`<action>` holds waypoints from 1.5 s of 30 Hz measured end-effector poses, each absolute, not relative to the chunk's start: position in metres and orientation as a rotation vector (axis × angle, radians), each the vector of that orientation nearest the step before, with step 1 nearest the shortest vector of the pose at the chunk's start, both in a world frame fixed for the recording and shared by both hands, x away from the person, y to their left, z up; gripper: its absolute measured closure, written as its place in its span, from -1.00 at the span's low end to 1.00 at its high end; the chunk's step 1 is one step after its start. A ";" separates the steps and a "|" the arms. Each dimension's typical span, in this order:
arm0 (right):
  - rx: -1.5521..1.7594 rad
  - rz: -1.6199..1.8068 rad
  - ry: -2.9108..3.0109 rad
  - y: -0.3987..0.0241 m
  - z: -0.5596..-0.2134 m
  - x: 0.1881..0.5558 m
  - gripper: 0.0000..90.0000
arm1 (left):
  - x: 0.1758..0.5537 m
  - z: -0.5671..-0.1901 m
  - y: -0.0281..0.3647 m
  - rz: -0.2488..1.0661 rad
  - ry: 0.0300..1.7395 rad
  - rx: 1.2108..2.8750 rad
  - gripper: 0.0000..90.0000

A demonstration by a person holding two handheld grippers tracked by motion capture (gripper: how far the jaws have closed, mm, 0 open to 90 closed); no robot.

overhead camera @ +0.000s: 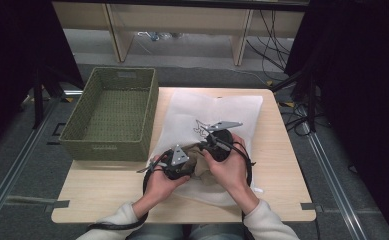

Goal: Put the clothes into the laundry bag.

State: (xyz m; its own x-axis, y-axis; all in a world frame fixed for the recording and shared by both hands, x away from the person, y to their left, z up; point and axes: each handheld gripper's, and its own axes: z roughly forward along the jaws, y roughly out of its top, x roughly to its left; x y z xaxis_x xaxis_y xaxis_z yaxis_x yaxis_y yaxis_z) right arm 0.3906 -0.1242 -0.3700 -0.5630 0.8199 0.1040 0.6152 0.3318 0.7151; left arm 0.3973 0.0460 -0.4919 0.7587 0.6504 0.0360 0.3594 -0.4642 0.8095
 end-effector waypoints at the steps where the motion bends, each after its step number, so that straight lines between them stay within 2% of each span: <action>1: 1.233 1.067 2.327 -0.125 -0.372 0.393 0.97 | 0.395 -0.490 0.048 0.428 0.765 2.100 0.07; 5: 1.274 1.061 2.326 -0.124 -0.371 0.392 0.97 | 0.390 -0.484 0.055 0.428 0.754 2.085 -0.20; 16: 1.280 1.055 2.328 -0.125 -0.370 0.392 0.96 | 0.366 -0.455 0.069 0.420 0.687 2.071 -0.30; 20: 1.271 1.052 2.327 -0.126 -0.370 0.392 0.96 | 0.361 -0.452 0.071 0.416 0.661 2.082 -0.14; 22: 1.284 1.053 2.325 -0.126 -0.370 0.392 0.96 | 0.359 -0.451 0.070 0.406 0.630 2.095 0.01; 31: 1.279 1.064 2.337 -0.124 -0.372 0.392 0.96 | 0.371 -0.472 0.052 0.358 0.641 2.147 0.31; 34: 1.287 1.047 2.340 -0.124 -0.372 0.393 0.96 | 0.381 -0.481 0.045 0.348 0.670 2.145 0.57; 36: 1.282 1.051 2.347 -0.124 -0.373 0.393 0.96 | 0.390 -0.486 0.039 0.343 0.702 2.135 0.68; 38: 1.270 1.058 2.332 -0.124 -0.373 0.393 0.96 | 0.395 -0.490 0.032 0.340 0.754 2.065 0.75; 40: 1.258 1.077 2.340 -0.125 -0.373 0.393 0.96 | 0.399 -0.489 0.031 0.320 0.736 2.071 0.83; 42: 1.274 1.083 2.328 -0.124 -0.372 0.392 0.96 | 0.403 -0.488 0.027 0.340 0.767 2.022 0.86; 45: 1.269 1.081 2.314 -0.124 -0.368 0.390 0.97 | 0.408 -0.480 0.027 0.365 0.746 2.036 0.94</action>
State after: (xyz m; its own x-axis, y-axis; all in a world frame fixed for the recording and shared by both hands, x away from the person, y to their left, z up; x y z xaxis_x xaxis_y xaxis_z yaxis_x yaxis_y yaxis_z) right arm 0.3900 -0.1242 -0.3676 -0.5707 0.8152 0.0988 0.5989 0.3309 0.7292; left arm 0.4080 0.0269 -0.4804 0.7736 0.6330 -0.0307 0.3646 -0.4048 0.8386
